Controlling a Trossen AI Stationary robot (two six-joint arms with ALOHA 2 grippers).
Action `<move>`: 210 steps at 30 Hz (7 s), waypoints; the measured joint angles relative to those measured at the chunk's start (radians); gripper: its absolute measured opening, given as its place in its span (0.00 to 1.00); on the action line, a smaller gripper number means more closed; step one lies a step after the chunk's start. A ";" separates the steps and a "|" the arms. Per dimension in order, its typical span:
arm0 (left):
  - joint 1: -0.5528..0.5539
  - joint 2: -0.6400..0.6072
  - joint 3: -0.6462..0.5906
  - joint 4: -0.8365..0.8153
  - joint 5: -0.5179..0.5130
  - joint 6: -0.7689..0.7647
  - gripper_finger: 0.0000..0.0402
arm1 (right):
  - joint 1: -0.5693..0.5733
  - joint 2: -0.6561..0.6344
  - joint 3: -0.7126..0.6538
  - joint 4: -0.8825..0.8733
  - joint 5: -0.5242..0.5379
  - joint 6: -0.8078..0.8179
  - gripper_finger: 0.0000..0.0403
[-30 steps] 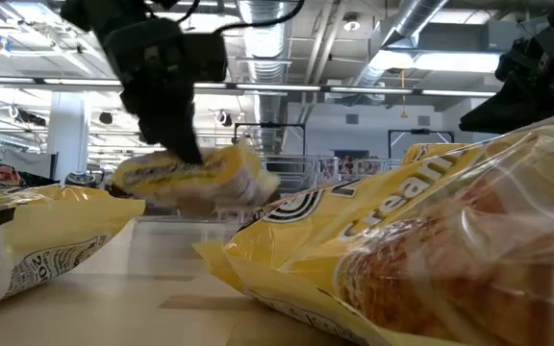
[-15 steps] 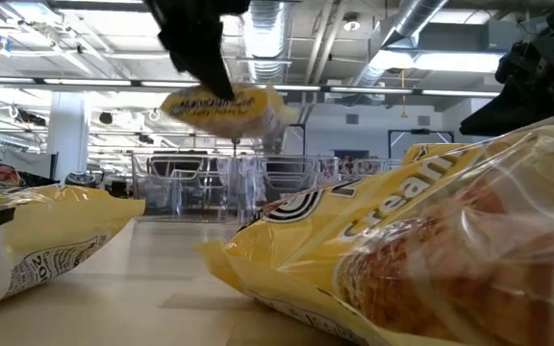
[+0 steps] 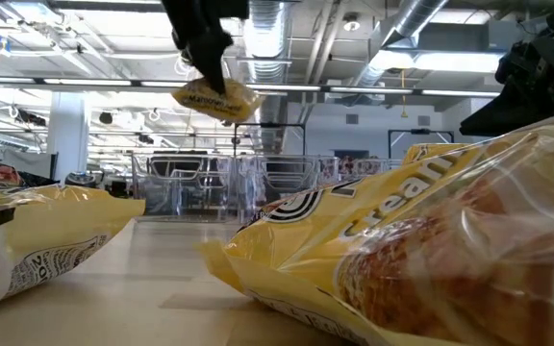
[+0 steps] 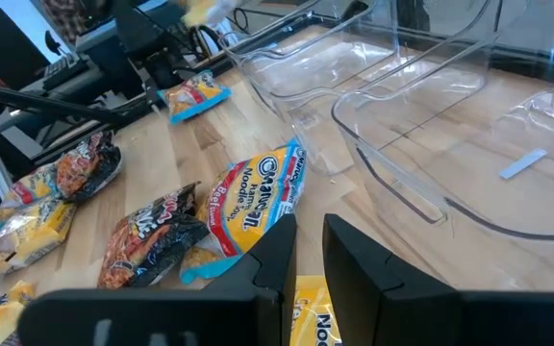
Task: Sort Maruchan noodles
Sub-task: Put the yellow noodle pack in the left transparent bin, then put the blue noodle pack in the right transparent bin
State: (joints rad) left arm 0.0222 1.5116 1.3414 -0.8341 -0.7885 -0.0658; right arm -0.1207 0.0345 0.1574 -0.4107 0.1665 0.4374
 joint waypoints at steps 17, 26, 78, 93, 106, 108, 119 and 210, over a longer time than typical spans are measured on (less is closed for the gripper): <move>0.402 0.000 0.000 0.146 0.043 0.266 0.00 | 0.000 0.000 0.000 0.000 0.030 0.001 0.20; 0.531 0.028 0.000 0.274 0.182 0.459 0.00 | 0.000 0.000 0.000 0.000 0.096 0.092 0.20; 0.677 0.047 -0.390 0.743 0.474 0.502 0.05 | 0.000 0.000 0.000 0.001 0.237 0.306 0.20; 0.769 0.097 -0.390 0.725 0.554 0.320 0.25 | 0.000 0.000 0.000 0.000 0.236 0.306 0.20; 0.769 0.100 -0.390 0.674 0.628 0.237 0.25 | 0.000 0.000 0.000 0.001 0.236 0.307 0.20; 0.769 0.078 -0.390 0.655 0.632 0.228 0.25 | 0.000 0.000 0.000 0.000 0.236 0.307 0.20; 0.769 -0.092 -0.389 0.586 0.774 0.144 0.25 | 0.000 0.000 0.000 0.105 0.234 0.314 0.20; 0.556 -0.211 -0.389 0.623 1.031 -0.227 0.25 | 0.621 1.000 0.800 -0.472 -0.482 0.543 0.61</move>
State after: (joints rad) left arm 0.5781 1.3010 0.9527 -0.2115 0.2424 -0.2924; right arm 0.5003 1.0348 0.9573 -0.8823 -0.3157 0.9805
